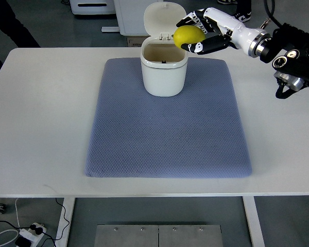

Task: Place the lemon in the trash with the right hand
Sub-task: 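Lift the lemon and carry it above the white bin, then lower the lemon into the bin and open the right hand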

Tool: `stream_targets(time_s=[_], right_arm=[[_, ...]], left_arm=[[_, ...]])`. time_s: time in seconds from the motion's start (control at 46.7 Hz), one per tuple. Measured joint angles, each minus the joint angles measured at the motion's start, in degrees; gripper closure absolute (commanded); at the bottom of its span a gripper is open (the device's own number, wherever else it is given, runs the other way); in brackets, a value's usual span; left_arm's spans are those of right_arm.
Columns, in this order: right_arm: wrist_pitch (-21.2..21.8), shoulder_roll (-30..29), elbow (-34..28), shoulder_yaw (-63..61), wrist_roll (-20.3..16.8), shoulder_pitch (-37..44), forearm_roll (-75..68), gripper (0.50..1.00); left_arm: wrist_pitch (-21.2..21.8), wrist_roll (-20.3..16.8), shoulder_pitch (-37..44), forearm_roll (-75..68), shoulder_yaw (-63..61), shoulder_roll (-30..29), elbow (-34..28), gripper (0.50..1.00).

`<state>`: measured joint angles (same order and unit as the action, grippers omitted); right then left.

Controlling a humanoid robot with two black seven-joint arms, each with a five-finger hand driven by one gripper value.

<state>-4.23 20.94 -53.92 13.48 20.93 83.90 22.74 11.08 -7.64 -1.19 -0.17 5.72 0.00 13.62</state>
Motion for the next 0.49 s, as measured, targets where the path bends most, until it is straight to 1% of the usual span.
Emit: stream_targets(time_s=[0.129, 0.3, 0.493], right_arm=[[0.1, -3.6, 4.4, 0.7, -1.0, 0.1, -1.7, 0.944], [0.7, -8.5, 9.0, 2.3, -1.3, 0.1, -3.3, 0.940], [1.0, -10.7, 12.1, 3.1, -2.2, -0.5, -3.8, 0.936]], left_arm=[[0.0, 0.0, 0.0, 0.0, 0.0, 0.0, 0.0, 0.500], [0.0, 0.0, 0.0, 0.0, 0.0, 0.0, 0.0, 0.500], [0.0, 0.0, 0.0, 0.0, 0.0, 0.0, 0.0, 0.500]])
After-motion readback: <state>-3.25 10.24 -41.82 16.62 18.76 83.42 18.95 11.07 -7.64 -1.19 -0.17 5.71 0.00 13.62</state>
